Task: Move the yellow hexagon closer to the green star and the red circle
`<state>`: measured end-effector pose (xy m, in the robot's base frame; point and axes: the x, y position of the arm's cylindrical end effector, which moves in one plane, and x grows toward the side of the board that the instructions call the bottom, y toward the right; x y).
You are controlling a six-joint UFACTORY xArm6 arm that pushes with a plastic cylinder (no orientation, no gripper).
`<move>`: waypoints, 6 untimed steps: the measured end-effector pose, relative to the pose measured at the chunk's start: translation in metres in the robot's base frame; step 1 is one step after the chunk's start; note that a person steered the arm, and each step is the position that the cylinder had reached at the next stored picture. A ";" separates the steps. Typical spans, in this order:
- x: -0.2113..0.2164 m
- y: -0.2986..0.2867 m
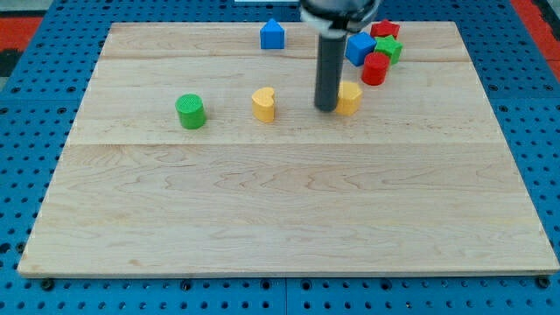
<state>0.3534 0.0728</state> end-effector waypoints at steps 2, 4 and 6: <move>-0.009 0.018; -0.013 0.079; 0.035 0.114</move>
<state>0.3883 0.1871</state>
